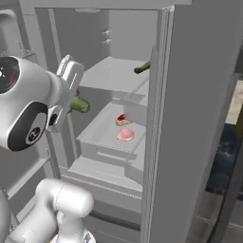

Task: Transport the steak and cucumber to the fridge. Place the steak on the rack containing meat and place the cucumber on the rack containing the vegetable, ensuring meats and vegetables are on different racks.

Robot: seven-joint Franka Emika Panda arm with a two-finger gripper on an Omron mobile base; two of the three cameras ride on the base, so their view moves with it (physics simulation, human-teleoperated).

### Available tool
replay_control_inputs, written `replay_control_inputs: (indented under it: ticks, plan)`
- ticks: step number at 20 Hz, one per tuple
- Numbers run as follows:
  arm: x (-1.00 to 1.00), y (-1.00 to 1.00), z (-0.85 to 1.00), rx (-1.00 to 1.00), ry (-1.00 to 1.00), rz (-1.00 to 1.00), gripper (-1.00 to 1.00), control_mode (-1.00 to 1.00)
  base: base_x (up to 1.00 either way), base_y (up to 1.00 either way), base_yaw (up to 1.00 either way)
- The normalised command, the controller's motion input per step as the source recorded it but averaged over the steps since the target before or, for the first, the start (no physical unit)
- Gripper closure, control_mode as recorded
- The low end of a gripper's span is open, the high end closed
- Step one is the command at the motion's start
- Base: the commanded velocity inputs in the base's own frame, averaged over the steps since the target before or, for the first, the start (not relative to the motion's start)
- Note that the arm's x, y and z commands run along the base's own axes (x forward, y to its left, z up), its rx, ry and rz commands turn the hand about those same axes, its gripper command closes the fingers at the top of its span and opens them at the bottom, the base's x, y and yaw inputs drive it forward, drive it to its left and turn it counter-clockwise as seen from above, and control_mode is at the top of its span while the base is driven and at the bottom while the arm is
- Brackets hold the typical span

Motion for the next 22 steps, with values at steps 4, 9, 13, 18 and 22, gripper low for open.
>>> replay_control_inputs:
  ticks: [4,9,13,18,22]
  plan:
    - [0.0,0.0,0.0,0.0,0.0,0.0,1.0,1.0,1.0,0.05,-0.17]
    - [0.0,0.0,0.0,0.0,0.0,0.0,1.0,1.0,0.87,0.0,-0.2]
    - [0.0,0.0,0.0,0.0,0.0,0.0,1.0,1.0,0.61,0.0,-0.2]
    - [0.06,0.0,0.0,0.01,0.0,-0.01,1.0,-1.0,0.36,-0.03,-0.07]
    - [0.11,-0.14,0.0,0.01,0.01,0.0,1.0,-1.0,0.0,0.0,0.0]
